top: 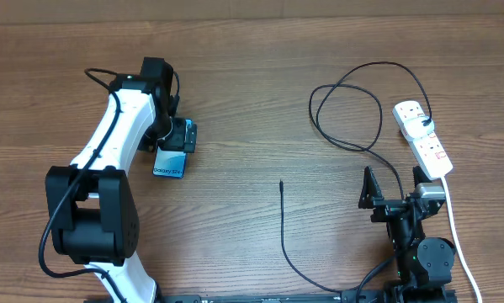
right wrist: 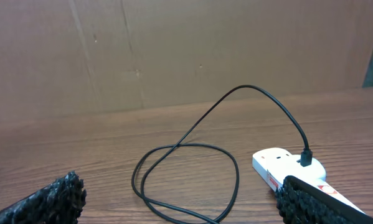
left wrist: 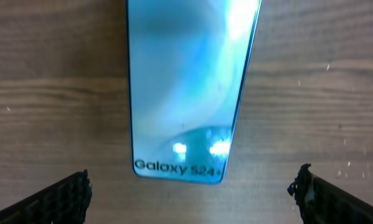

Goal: Plug charger to phone and switch on socket
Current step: 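Move the left gripper forward over the smartphone and lower it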

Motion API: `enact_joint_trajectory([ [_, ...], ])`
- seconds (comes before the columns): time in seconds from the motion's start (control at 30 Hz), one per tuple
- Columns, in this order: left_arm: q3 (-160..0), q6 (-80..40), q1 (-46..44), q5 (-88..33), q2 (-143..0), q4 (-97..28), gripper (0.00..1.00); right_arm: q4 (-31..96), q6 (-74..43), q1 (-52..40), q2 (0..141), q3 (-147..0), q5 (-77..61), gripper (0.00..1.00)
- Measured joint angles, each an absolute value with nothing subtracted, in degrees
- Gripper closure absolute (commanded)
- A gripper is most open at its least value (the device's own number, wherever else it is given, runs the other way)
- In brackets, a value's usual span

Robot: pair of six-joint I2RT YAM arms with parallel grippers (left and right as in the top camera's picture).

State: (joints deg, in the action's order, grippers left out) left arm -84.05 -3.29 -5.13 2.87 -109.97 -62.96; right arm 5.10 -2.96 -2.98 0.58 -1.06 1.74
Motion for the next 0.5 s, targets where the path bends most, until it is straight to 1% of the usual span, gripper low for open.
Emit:
enact_joint_trajectory([
  [0.13,-84.07,-2.72,-5.13,3.29,-109.97,-59.53,0.00,5.10,-2.96,-2.98,0.58,-1.06,1.76,0.00],
  [0.5,-84.07,-2.59,-5.10,3.51,-110.00,-57.34,0.00,5.08,-2.98,-2.98,0.58,-1.06,1.76,0.00],
])
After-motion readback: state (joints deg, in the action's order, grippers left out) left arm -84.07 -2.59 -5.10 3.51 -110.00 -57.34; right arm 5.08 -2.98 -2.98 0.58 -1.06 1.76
